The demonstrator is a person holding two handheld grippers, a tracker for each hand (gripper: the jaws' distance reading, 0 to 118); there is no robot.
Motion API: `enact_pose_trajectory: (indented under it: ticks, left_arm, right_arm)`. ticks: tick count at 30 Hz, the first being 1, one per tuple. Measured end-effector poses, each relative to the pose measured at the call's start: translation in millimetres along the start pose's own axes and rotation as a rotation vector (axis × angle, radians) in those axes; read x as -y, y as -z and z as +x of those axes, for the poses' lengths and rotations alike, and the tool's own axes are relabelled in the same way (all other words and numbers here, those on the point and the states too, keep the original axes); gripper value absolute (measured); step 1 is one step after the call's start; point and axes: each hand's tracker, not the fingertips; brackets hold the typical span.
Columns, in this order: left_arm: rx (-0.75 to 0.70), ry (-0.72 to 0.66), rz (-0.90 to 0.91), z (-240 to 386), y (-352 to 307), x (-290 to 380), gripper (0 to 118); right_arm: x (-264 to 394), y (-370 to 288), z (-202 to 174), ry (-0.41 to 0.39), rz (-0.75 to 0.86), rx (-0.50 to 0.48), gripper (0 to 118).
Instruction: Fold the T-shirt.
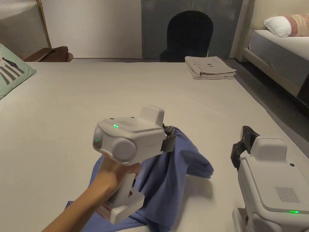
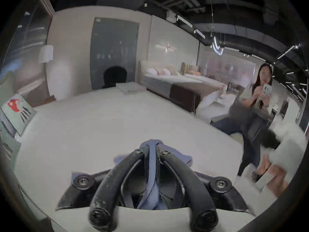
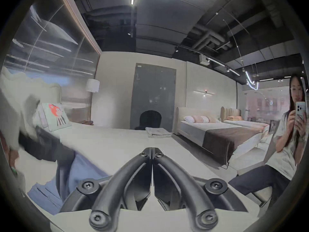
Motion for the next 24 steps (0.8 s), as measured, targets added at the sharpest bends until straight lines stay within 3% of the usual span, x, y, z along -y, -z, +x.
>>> enact_pose_trajectory:
  ticks: [5,11,15,17,18,19,20,21,24]
  left_arm:
    - [-0.018,-0.088,-0.224,-12,50,74,3]
    - [-0.137,-0.081,-0.412,-27,86,131,3]
    - [-0.133,-0.121,-0.359,-30,84,138,5]
    - [-0.133,-0.150,-0.357,-32,78,132,23]
    - [-0.137,-0.162,-0.354,-33,75,129,46]
    - [-0.151,-0.175,-0.336,-33,69,124,82]
    - [-0.165,-0.184,-0.313,-35,63,120,104]
    - [-0.168,-0.196,-0.273,-37,56,115,111]
    - [-0.179,-0.221,-0.153,-37,25,94,109]
  right_arm:
    - [9,-2,2,0.008,-0.020,0.015,0]
    - [16,-3,-3,-0.002,-0.042,0.005,0]
    - [17,-4,-9,-0.007,-0.049,-0.005,0]
    - [15,-5,-11,-0.014,-0.048,-0.010,0]
    - [15,-5,-12,-0.016,-0.048,-0.013,0]
    - [14,-6,-13,-0.017,-0.045,-0.015,0]
    - [13,-6,-14,-0.017,-0.042,-0.017,0]
    - [12,-7,-15,-0.016,-0.041,-0.019,0]
    - [6,-10,-19,-0.015,-0.034,-0.026,0]
